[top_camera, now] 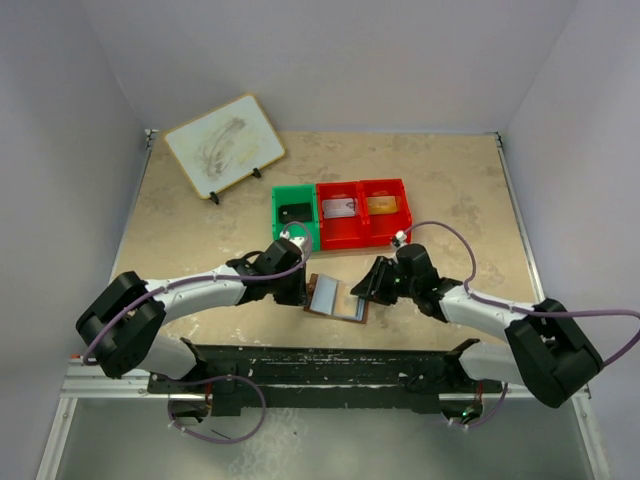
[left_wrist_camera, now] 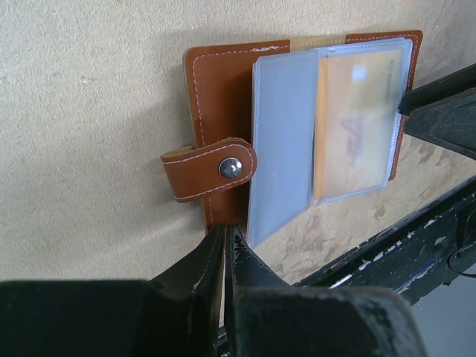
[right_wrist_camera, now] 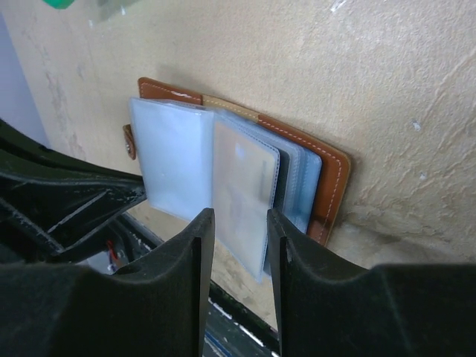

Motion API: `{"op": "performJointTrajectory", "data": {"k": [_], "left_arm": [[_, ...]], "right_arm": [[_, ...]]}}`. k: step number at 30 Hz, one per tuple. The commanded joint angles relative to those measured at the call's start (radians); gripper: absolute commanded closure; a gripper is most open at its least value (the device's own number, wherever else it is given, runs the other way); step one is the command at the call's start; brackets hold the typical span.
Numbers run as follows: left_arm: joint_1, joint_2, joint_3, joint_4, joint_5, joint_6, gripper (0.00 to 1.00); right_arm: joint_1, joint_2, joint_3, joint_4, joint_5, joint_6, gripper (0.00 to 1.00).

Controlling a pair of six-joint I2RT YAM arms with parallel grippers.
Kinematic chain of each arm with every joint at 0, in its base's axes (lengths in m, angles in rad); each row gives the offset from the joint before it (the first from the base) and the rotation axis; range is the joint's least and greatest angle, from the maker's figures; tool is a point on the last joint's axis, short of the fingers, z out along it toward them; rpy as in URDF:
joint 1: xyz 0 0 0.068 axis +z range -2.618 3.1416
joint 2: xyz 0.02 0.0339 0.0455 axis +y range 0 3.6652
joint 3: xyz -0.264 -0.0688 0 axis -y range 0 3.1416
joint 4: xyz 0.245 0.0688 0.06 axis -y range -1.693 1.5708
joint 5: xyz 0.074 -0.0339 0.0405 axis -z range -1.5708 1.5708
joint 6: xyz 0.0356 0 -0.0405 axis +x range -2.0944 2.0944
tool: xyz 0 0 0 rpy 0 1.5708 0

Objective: Take the credit cards out of the card holder

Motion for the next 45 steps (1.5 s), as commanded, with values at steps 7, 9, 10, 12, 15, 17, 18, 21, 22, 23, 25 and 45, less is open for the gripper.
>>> {"op": "performJointTrajectory", "data": {"k": [7, 9, 10, 12, 15, 17, 18, 21, 22, 23, 25, 45], "left_arm": [[-0.015, -0.006, 0.013, 0.027, -0.020, -0.003, 1.00], [-0.016, -0.006, 0.013, 0.027, -0.023, -0.002, 1.00], [-0.016, -0.004, 0.013, 0.028, -0.023, -0.003, 1.00], [-0.016, 0.001, 0.014, 0.029, -0.023, -0.004, 1.00], [-0.020, 0.004, 0.018, 0.028, -0.022, -0.004, 1.00], [-0.021, 0.002, 0.018, 0.026, -0.024, -0.003, 1.00], [-0.022, 0.002, 0.018, 0.024, -0.026, -0.003, 1.00], [-0.023, 0.004, 0.017, 0.023, -0.028, -0.001, 1.00], [-0.022, 0.006, 0.017, 0.023, -0.028, -0.001, 1.00], [-0.023, 0.003, 0.018, 0.022, -0.028, -0.001, 1.00], [-0.023, 0.003, 0.020, 0.021, -0.031, -0.001, 1.00], [-0.029, -0.024, 0.021, -0.006, -0.076, 0.001, 1.00]], "right_arm": [[0.003, -0.114, -0.073, 0.174, -0.066, 0.111, 0.62], [0.004, -0.098, -0.073, 0.205, -0.087, 0.114, 0.62], [0.005, -0.087, -0.072, 0.226, -0.097, 0.117, 0.62], [0.011, -0.069, -0.069, 0.259, -0.102, 0.125, 0.62], [0.017, -0.049, -0.056, 0.278, -0.108, 0.126, 0.62], [0.021, -0.042, -0.047, 0.285, -0.110, 0.125, 0.62], [0.021, -0.040, -0.045, 0.288, -0.111, 0.123, 0.62], [0.025, -0.033, -0.042, 0.310, -0.123, 0.117, 0.63], [0.030, -0.036, -0.039, 0.317, -0.123, 0.115, 0.63], [0.036, -0.039, -0.039, 0.323, -0.119, 0.113, 0.63], [0.044, -0.043, -0.037, 0.334, -0.118, 0.112, 0.62], [0.170, 0.195, 0.170, 0.356, -0.102, 0.075, 0.62]]}}
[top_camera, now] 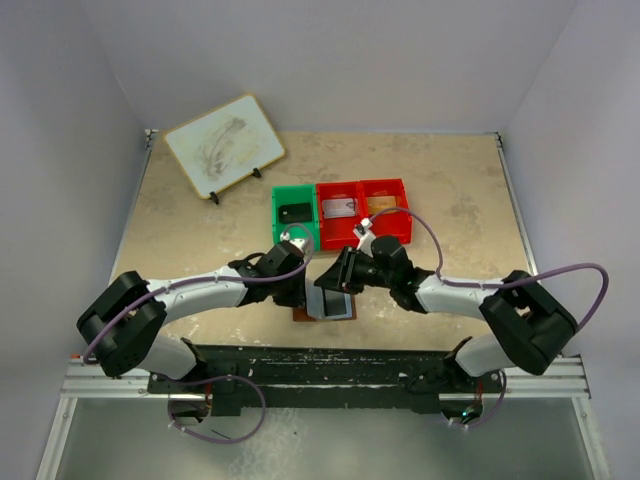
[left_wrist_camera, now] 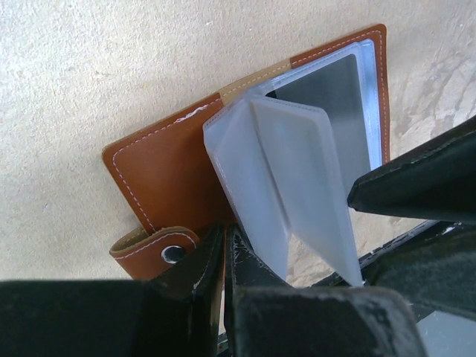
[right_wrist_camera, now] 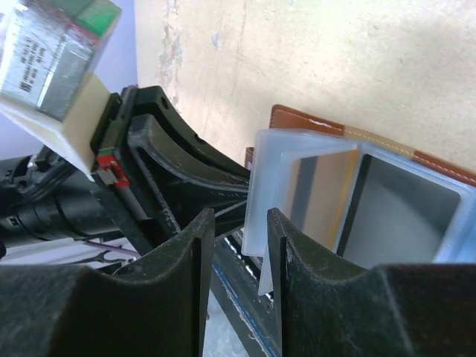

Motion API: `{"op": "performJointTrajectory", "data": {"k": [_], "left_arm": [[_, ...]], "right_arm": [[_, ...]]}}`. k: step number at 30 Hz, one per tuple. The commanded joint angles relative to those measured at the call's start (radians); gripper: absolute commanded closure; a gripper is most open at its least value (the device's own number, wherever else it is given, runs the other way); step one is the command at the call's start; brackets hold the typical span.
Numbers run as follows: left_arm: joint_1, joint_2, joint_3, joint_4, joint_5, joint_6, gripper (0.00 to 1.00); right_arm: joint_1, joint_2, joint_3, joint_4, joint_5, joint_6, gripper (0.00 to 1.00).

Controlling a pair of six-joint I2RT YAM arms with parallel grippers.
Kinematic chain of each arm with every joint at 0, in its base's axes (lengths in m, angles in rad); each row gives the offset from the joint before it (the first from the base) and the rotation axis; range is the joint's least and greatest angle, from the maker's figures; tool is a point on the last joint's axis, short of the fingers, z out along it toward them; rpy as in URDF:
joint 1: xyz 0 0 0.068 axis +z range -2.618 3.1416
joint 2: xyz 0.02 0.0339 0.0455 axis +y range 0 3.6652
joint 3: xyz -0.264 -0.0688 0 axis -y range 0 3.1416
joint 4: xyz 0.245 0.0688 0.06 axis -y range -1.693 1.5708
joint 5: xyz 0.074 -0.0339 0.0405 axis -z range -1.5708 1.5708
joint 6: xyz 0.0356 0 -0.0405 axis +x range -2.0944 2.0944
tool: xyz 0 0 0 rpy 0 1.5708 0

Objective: Take the credit cards out of the card holder

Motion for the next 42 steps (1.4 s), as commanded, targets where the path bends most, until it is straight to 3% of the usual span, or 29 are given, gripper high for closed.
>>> {"op": "performJointTrajectory", "data": {"k": [1, 15, 24, 28, 33, 42], "left_arm": [[-0.009, -0.029, 0.022, 0.004, -0.029, 0.001, 1.00], [-0.009, -0.131, -0.045, -0.025, -0.144, -0.065, 1.00], [-0.009, -0.282, -0.071, -0.137, -0.363, -0.165, 1.00], [-0.009, -0.354, -0.064, -0.171, -0.419, -0.185, 0.92], [-0.009, -0.361, -0.042, -0.117, -0.337, -0.168, 0.79], [-0.009, -0.264, 0.013, -0.027, -0.152, -0.131, 0.75]], "right_arm": [[0.012, 0.022, 0.058, 0.032, -0.004, -0.020, 0.62], [0.037, 0.117, 0.064, 0.118, -0.062, 0.015, 0.62], [0.061, 0.161, 0.116, 0.048, -0.051, -0.013, 0.61], [0.061, 0.127, 0.118, -0.010, -0.021, -0.037, 0.61], [0.060, 0.056, 0.143, -0.195, 0.078, -0.080, 0.61], [0.060, -0.010, 0.071, -0.217, 0.158, -0.039, 0.58]]}}
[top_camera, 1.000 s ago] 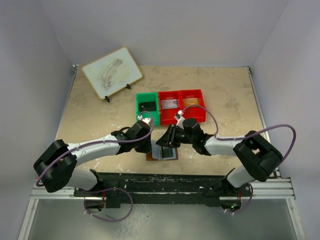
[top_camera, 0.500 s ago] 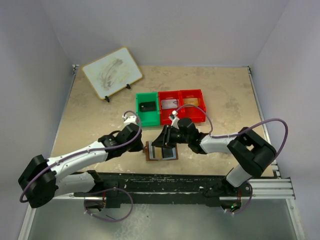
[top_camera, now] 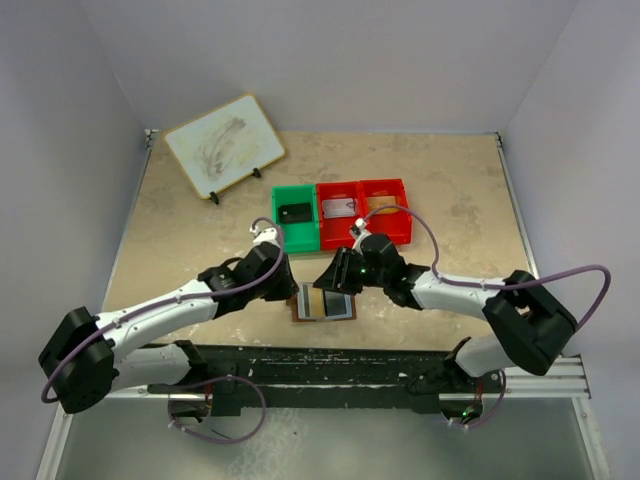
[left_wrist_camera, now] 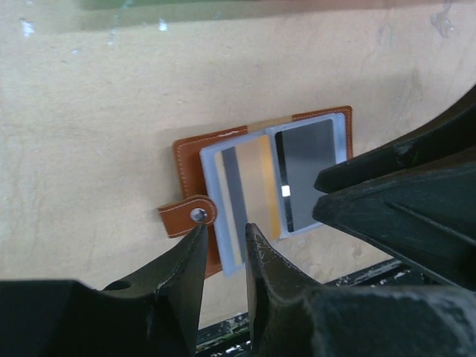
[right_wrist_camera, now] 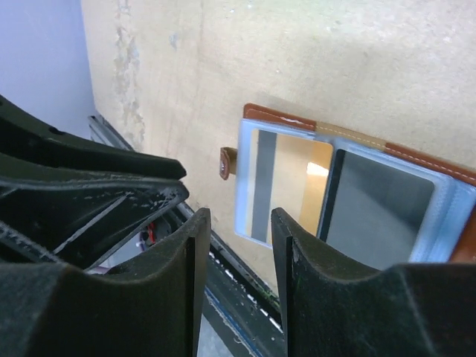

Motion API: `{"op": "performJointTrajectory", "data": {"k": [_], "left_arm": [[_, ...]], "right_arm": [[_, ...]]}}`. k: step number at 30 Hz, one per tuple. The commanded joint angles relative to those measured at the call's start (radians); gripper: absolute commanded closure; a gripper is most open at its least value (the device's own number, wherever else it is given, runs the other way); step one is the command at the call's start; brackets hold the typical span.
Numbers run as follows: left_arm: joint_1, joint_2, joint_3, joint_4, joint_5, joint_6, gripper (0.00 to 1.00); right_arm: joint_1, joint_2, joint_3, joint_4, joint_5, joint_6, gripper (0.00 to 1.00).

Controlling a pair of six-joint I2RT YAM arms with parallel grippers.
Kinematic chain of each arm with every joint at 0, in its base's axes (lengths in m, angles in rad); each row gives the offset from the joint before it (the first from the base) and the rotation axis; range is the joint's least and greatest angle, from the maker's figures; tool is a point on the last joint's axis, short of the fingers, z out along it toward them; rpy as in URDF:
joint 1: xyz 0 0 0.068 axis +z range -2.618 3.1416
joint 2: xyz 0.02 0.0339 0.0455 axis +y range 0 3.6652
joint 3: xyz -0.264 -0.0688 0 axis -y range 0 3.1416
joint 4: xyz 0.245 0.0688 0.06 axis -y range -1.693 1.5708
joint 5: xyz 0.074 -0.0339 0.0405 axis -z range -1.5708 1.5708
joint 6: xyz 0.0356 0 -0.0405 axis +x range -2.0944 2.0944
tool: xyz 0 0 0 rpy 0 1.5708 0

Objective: Take the credit cards out of the card holder

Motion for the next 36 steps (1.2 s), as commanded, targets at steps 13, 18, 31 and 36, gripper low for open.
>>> {"op": "performJointTrajectory", "data": {"k": [13, 18, 31, 36], "left_arm": [[-0.005, 0.122, 0.065, 0.133, 0.191, 0.030, 0.61], [-0.009, 0.155, 0.083, 0.125, 0.176, 0.015, 0.60], [-0.034, -0.041, -0.012, 0.136, -0.004, -0.024, 0.44], [-0.042, -0.084, -0.035, 0.212, 0.008, -0.039, 0.48]], "right_arm": [[-0.003, -0.119, -0.267, 0.324, 0.093, 0.173, 0.49], [-0.007, -0.055, -0.280, 0.403, 0.033, 0.156, 0.49], [-0.007, 0.034, -0.193, 0.390, 0.047, 0.033, 0.52], [-0.004, 0.033, -0.213, 0.442, 0.052, 0.023, 0.57]]}}
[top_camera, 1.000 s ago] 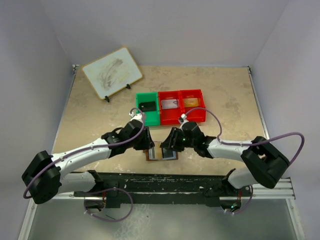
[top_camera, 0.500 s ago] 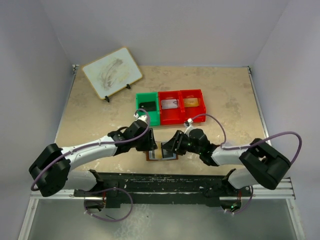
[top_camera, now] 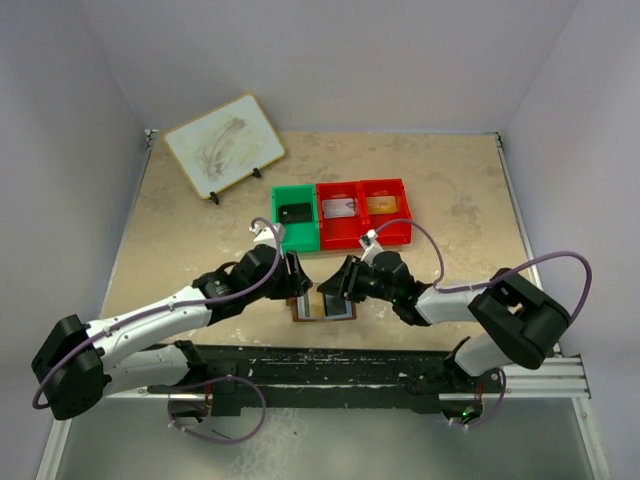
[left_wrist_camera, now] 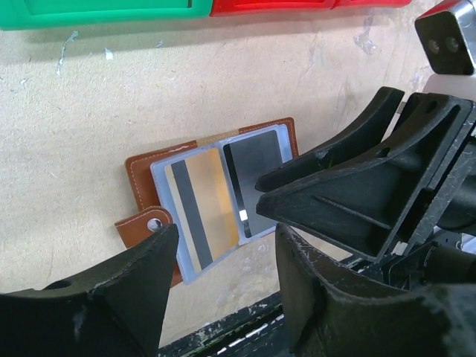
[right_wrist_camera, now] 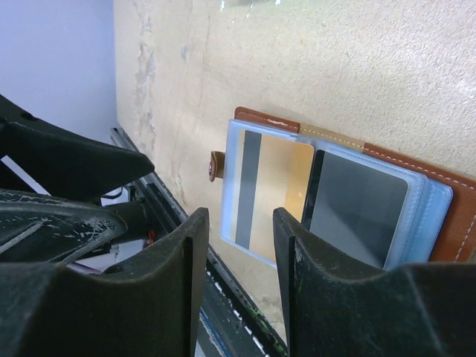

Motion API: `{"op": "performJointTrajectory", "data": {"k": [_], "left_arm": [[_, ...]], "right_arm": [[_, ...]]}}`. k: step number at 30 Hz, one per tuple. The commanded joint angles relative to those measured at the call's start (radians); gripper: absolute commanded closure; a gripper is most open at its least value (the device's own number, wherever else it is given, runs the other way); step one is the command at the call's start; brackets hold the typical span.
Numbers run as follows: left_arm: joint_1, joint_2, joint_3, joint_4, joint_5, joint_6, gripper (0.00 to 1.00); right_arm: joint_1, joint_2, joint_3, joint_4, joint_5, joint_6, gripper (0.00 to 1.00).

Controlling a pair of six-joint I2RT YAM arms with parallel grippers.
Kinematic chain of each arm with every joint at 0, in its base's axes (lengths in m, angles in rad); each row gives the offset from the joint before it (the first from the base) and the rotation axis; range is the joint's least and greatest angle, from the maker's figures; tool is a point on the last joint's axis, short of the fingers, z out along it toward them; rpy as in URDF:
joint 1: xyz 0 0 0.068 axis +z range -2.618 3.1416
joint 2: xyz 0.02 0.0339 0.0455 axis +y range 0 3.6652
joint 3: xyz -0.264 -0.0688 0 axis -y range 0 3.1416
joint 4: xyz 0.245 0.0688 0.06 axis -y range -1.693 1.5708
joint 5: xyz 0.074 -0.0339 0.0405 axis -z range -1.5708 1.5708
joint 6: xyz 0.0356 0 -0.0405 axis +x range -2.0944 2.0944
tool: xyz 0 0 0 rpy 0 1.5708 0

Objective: Take the credit cards out of the card holder

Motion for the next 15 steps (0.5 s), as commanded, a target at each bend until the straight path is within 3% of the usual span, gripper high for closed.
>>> {"op": "performJointTrajectory", "data": {"k": [1, 6, 15], "left_arm": [[-0.017, -0.052, -0.022, 0.111, -0.015, -0.039, 0.49], [-0.062, -0.082, -0.056, 0.187, 0.020, -0.071, 0.53], [-0.085, 0.043, -0.084, 0.143, -0.021, -0.066, 0.62]], "right_arm": [[-0.002, -0.007, -0.006, 0.063, 0.021, -0.033, 0.58], [0.009, 0.003, -0.021, 0.106, 0.024, -0.001, 0.61], [0.017, 0.118, -0.064, 0.260, 0.002, 0.040, 0.64]]}}
